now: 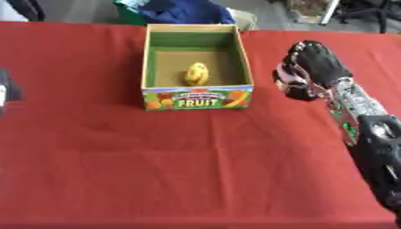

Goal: Pick up objects on the table and place them in the box.

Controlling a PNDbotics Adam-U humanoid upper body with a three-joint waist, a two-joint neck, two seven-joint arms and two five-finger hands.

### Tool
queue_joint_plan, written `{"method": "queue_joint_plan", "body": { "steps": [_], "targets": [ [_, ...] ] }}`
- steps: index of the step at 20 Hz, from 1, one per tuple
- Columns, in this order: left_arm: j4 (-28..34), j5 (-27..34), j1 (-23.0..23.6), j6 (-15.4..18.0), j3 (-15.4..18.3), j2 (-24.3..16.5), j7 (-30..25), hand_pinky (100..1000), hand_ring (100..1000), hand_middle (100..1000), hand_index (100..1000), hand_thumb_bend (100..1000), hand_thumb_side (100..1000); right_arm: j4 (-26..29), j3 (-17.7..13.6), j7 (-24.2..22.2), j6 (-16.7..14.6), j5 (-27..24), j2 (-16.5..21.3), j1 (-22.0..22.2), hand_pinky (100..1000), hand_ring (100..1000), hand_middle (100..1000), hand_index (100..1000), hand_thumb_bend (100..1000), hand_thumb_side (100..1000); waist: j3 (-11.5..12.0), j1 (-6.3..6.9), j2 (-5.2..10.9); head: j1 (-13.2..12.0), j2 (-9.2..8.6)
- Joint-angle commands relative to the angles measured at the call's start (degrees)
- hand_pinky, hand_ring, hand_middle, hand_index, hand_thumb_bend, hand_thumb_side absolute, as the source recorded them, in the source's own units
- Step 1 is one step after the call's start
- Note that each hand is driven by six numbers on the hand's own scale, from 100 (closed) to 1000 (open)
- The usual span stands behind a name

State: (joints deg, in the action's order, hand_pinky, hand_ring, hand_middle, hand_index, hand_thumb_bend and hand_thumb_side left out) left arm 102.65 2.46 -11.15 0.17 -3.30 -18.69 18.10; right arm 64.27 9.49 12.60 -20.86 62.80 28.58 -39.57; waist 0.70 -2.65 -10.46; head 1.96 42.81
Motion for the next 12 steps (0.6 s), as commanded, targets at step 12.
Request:
{"method": "queue_joint_plan", "body": {
  "steps": [12],
  "targets": [
    [0.9,0.0,-0.6,0.1,0.4,-0.6,0.0,621,582,546,669,272,535,-0.1,0.2,-2.1,-0.4,-2.9,-4.0,-13.5,691,443,170,223,100,105,0.4,0.63,1.08,0.5,-0.3]
  ]
}}
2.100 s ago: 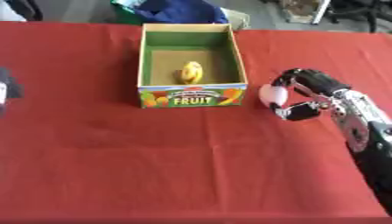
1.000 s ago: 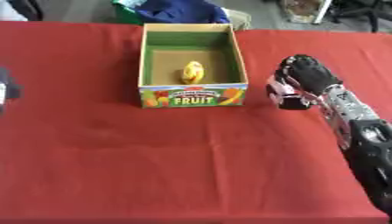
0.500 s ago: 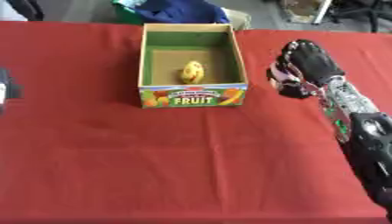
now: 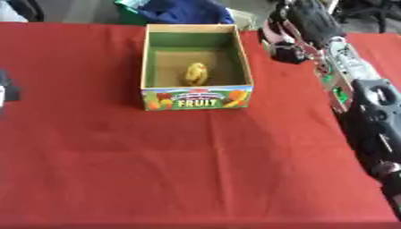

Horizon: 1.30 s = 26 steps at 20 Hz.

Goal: Pick up objects on the table and place them in the box.

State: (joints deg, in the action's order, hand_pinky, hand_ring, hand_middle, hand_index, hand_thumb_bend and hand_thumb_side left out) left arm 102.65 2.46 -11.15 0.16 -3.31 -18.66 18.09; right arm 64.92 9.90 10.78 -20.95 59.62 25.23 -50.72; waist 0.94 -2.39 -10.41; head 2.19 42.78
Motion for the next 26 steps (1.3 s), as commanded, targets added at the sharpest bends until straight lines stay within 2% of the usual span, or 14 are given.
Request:
{"method": "queue_joint_plan", "body": {
  "steps": [1,6,10,11,12,13,14,15,17,19,21,26],
  "targets": [
    [0.9,0.1,-0.6,0.1,0.4,-0.6,0.0,621,581,546,669,272,535,-1.6,-0.2,-0.4,-0.4,0.4,-1.7,-3.3,692,444,174,228,100,110,0.3,0.52,0.99,0.4,-0.43],
    [1.0,0.2,-1.0,0.0,0.2,-0.2,-0.1,621,581,546,669,273,535,-6.3,0.3,-1.7,-2.0,2.9,-6.2,-7.2,698,456,197,258,100,131,1.1,0.98,0.67,1.1,-1.5],
    [1.0,0.3,-1.2,0.0,0.1,-0.1,-0.3,621,581,546,669,273,535,-10.6,0.2,-3.9,-4.3,5.1,-9.8,-8.7,726,497,272,350,100,166,1.5,1.09,0.5,1.6,-1.76],
    [1.0,0.3,-1.2,0.0,0.1,0.0,-0.3,621,581,546,669,273,535,-11.8,0.2,-5.1,-5.0,5.5,-10.5,-8.9,751,543,360,452,100,187,1.6,1.1,0.48,1.7,-1.84],
    [1.0,0.4,-1.3,0.0,0.1,0.0,-0.3,621,581,546,669,273,535,-12.9,0.1,-6.7,-5.8,5.7,-11.1,-9.1,753,547,368,461,100,188,1.7,1.11,0.47,1.8,-1.92],
    [1.0,0.4,-1.3,0.0,0.0,0.0,-0.3,621,581,546,669,273,535,-13.8,0.0,-8.3,-6.3,6.1,-11.7,-9.3,770,592,466,573,100,205,1.8,1.11,0.46,1.9,-2.01],
    [1.0,0.4,-1.3,0.0,0.0,0.1,-0.3,621,580,546,668,274,535,-14.6,-0.2,-10.0,-6.7,6.5,-12.2,-9.5,777,609,504,615,100,213,1.8,1.12,0.45,2.0,-2.08],
    [1.0,0.4,-1.3,0.0,0.0,0.1,-0.4,621,580,546,668,274,535,-15.1,-0.3,-11.5,-7.0,6.9,-12.6,-9.7,791,654,599,695,100,233,1.9,1.11,0.45,2.0,-2.14],
    [0.9,0.4,-1.3,0.0,0.0,0.1,-0.4,622,580,545,668,274,535,-15.6,-0.3,-14.0,-7.4,7.6,-13.1,-9.9,815,718,728,792,100,275,2.0,1.08,0.45,2.1,-2.22],
    [0.9,0.4,-1.3,0.0,0.0,0.1,-0.4,622,580,545,668,274,535,-15.5,-0.3,-16.2,-7.7,7.9,-13.2,-10.0,829,748,797,853,100,334,2.0,1.04,0.46,2.2,-2.26],
    [0.9,0.4,-1.3,0.0,-0.1,0.1,-0.4,622,580,545,668,274,536,-14.9,-0.5,-17.3,-7.7,7.7,-13.1,-10.1,832,757,825,871,100,350,2.0,0.99,0.48,2.2,-2.25],
    [0.8,0.4,-1.2,0.0,0.0,0.1,-0.4,622,580,545,668,275,535,-13.1,-0.7,-17.5,-6.4,6.5,-12.3,-10.2,830,751,826,873,100,339,1.8,0.97,0.56,2.2,-2.23]
  ]
}}
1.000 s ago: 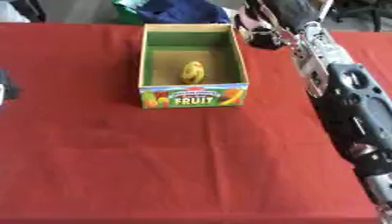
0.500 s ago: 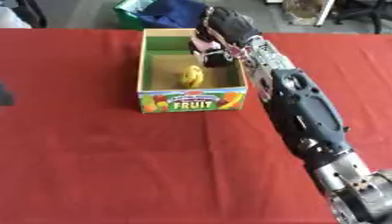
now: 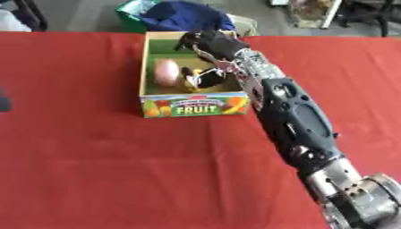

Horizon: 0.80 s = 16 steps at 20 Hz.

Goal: Pick up objects on the table and place them in the box.

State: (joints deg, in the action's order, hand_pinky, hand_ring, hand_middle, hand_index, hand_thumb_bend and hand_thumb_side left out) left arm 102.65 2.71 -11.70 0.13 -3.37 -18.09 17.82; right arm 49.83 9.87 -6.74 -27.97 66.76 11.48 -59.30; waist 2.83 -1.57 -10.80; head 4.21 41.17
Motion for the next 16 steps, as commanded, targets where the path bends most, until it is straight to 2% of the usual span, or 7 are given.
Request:
{"method": "queue_joint_plan", "body": {
  "steps": [1,5,9,13,16],
  "targets": [
    [0.8,0.2,-0.7,0.1,0.0,-0.5,-0.1,621,579,545,668,275,535,2.4,-0.7,0.1,0.9,-1.1,1.7,-1.6,829,747,821,871,100,331,-0.1,0.17,0.96,0.1,-0.61],
    [0.8,0.1,-0.6,0.1,0.1,-0.5,-0.1,621,579,544,668,275,535,5.2,-0.7,0.7,1.3,-4.1,3.3,-1.2,824,730,799,861,100,298,-0.5,0.22,1.01,-0.2,-0.63],
    [0.8,0.0,-0.4,0.1,0.3,-0.6,0.1,622,579,544,667,275,535,10.3,-0.7,1.8,2.2,-10.4,6.6,0.4,804,675,754,843,100,219,-0.9,0.19,0.99,-0.8,-0.58],
    [0.8,-0.1,-0.3,0.1,0.5,-0.8,0.3,622,579,544,666,276,535,17.3,-1.6,3.6,5.5,-20.7,11.1,4.3,774,617,706,828,100,137,-1.3,0.03,0.85,-1.4,-0.51],
    [0.8,-0.1,-0.3,0.2,0.6,-0.9,0.4,622,580,546,666,276,534,22.7,-2.6,4.0,8.8,-31.1,13.9,8.7,747,580,669,818,100,100,-1.5,-0.16,0.75,-1.7,-0.35]
  ]
}}
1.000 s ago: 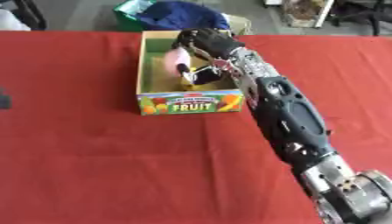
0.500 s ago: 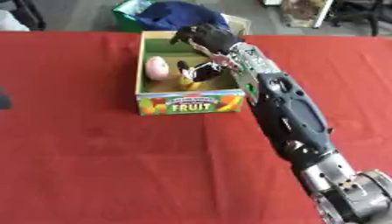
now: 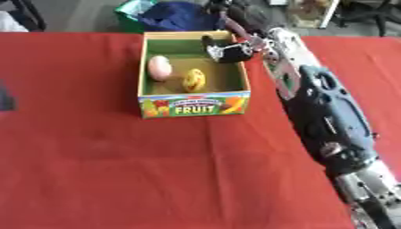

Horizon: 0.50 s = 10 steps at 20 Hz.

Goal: Pick up objects on the table and place them in the box.

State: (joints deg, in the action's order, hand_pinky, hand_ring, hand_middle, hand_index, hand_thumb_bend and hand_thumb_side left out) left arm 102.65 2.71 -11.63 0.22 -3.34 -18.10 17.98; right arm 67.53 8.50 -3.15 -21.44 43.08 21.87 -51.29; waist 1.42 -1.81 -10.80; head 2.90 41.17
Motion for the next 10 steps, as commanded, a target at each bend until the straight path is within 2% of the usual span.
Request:
{"method": "queue_joint_plan", "body": {
  "steps": [1,6,10],
  "targets": [
    [0.8,-0.1,-0.4,0.1,0.6,-1.0,0.3,621,580,546,666,276,534,6.9,-1.6,0.4,3.4,-11.0,4.4,2.4,740,574,663,815,100,100,-0.2,0.0,0.75,-0.5,-0.25],
    [0.7,-0.1,-0.4,0.1,0.7,-1.1,0.4,622,578,544,665,275,536,16.7,-3.8,-0.3,7.4,-25.5,7.0,11.1,694,551,637,806,100,134,-0.5,-0.09,0.47,-1.1,0.74],
    [0.7,-0.2,-0.4,0.1,0.7,-1.2,0.4,621,576,542,662,273,537,22.9,-6.1,-1.1,9.5,-32.8,7.2,17.6,682,543,626,799,100,179,-0.7,-0.18,0.24,-1.0,1.67]
  ]
}}
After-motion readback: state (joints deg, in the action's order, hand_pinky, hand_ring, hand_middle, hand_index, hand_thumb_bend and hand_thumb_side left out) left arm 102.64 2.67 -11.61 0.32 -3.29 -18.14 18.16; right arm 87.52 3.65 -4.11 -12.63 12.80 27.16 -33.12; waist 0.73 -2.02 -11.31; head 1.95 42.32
